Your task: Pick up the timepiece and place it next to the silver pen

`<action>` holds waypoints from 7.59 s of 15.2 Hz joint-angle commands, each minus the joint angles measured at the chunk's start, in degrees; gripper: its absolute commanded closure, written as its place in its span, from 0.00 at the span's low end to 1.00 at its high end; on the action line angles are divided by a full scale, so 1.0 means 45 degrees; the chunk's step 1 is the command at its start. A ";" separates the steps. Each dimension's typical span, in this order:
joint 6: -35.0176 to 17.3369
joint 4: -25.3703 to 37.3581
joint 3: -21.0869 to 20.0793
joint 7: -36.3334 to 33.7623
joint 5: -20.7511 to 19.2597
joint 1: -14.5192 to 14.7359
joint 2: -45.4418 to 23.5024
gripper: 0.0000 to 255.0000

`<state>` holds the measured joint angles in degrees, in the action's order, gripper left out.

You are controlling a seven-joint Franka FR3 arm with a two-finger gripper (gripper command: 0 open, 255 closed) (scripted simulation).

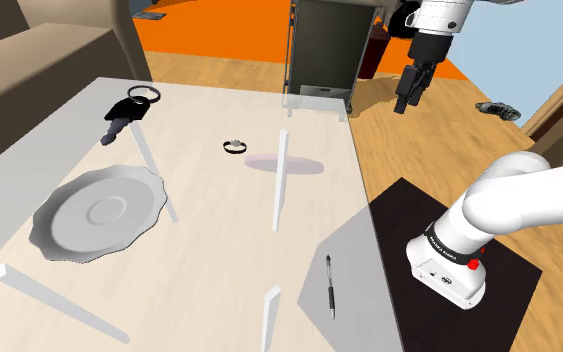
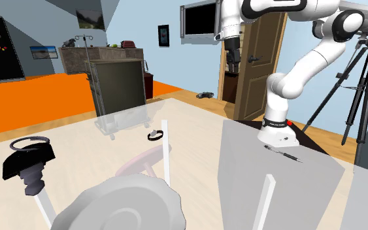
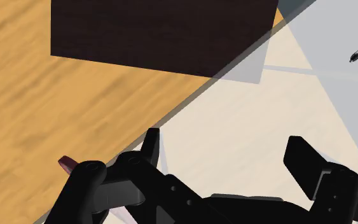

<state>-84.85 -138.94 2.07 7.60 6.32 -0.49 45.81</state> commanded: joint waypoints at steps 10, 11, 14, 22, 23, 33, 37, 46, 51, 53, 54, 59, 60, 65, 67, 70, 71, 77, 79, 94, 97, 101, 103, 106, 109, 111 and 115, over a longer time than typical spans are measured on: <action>-0.3390 0.0979 -0.0899 0.0989 -0.0060 0.0942 -0.3703 0.00; -0.3711 0.1162 -0.1002 0.1076 -0.0092 0.1031 -0.4132 0.00; -0.4599 0.1790 -0.1321 0.1309 -0.0230 0.1271 -0.5425 0.00; -0.6397 0.4007 -0.2170 0.1658 -0.0999 0.1843 -0.8871 0.00; -0.6562 0.4336 -0.2269 0.1674 -0.1141 0.1917 -0.9301 0.00; -0.7448 0.8295 -0.2993 0.1692 -0.2985 0.2942 -1.3629 0.00; -0.7416 1.0268 -0.3113 0.1758 -0.3800 0.3547 -1.5414 0.00; -0.8396 1.0252 -0.3014 0.1675 -0.4143 0.3683 -1.6355 0.00; -0.8394 1.0257 -0.3013 0.1674 -0.4144 0.3683 -1.6358 0.00; -0.8392 1.0256 -0.3013 0.1674 -0.4144 0.3683 -1.6357 0.00; -0.8392 1.0256 -0.3013 0.1674 -0.4144 0.3683 -1.6357 1.00; -0.8392 1.0256 -0.3013 0.1674 -0.4144 0.3683 -1.6357 1.00; -0.8393 1.0255 -0.3013 0.1675 -0.4144 0.3683 -1.6356 1.00; -0.8122 1.0395 -0.3039 0.1725 -0.4093 0.3674 -1.6219 1.00; -0.7842 1.0554 -0.3061 0.1775 -0.4045 0.3667 -1.6094 1.00; -0.7417 1.0811 -0.3092 0.1848 -0.3976 0.3660 -1.5919 1.00; -0.7273 1.0904 -0.3102 0.1871 -0.3955 0.3659 -1.5865 1.00; -0.6385 1.1535 -0.3150 0.2007 -0.3840 0.3661 -1.5595 1.00; -0.6079 1.1775 -0.3164 0.2050 -0.3808 0.3667 -1.5526 1.00; -0.7296 0.5205 -0.3827 0.1187 -0.2723 0.3879 -1.0119 1.00; -0.7474 0.3732 -0.4011 0.0970 -0.2336 0.4085 -0.8795 1.00; -0.7520 0.1979 -0.4266 0.0667 -0.1756 0.4475 -0.7050 1.00; -0.7459 0.1188 -0.4400 0.0498 -0.1443 0.4726 -0.6181 1.00; -0.7264 0.0104 -0.4616 0.0208 -0.0949 0.5169 -0.4882 1.00; -0.6942 -0.0854 -0.4859 -0.0141 -0.0429 0.5691 -0.3592 1.00; -0.6662 -0.1420 -0.5040 -0.0416 -0.0070 0.6084 -0.2742 1.00; -0.5955 -0.2372 -0.5467 -0.1078 0.0679 0.6962 -0.1087 1.00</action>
<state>-112.55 -148.57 -21.68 4.00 8.28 29.59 38.98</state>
